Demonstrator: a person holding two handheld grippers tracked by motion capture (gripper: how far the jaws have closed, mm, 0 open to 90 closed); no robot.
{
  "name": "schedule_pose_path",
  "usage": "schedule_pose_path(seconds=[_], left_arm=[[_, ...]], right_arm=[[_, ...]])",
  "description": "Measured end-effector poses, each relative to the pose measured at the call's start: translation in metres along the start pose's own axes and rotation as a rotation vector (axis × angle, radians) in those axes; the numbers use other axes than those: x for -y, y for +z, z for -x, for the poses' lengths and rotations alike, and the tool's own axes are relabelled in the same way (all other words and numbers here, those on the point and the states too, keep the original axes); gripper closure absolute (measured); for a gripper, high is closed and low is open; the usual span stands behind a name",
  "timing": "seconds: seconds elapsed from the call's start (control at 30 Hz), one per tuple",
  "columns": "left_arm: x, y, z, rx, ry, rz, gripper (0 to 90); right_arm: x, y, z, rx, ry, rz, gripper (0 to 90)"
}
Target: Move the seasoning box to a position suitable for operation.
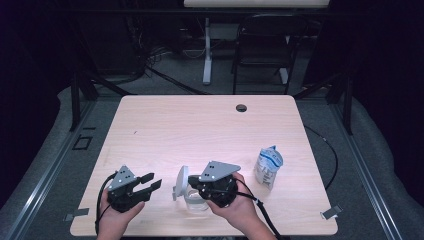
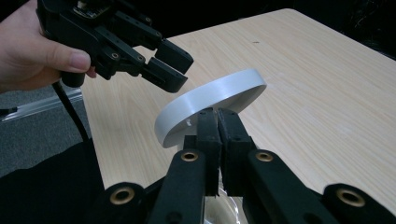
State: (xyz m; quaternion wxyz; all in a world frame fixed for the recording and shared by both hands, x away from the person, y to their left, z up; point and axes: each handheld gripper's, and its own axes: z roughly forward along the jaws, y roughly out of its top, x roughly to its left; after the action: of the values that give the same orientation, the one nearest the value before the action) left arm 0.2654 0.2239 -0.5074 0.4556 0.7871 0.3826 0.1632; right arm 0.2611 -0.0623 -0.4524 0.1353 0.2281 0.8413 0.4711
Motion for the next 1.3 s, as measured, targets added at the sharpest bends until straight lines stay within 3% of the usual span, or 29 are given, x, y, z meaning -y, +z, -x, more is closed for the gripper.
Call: schedule_pose_path(seconds=[0.6,1.3], left_arm=[[0.001,0.001,-0.001,0.0,0.004,-0.01,59.9],[0.003,0.002,-0.002,-0.009,-0.011,0.0,59.8]], right_arm=[[-0.007,0.005,-0.006,-0.005,-0.023,0.008,86.9],[0.016,-0.009,0.009,0.045,0.024,0.003,81.3]])
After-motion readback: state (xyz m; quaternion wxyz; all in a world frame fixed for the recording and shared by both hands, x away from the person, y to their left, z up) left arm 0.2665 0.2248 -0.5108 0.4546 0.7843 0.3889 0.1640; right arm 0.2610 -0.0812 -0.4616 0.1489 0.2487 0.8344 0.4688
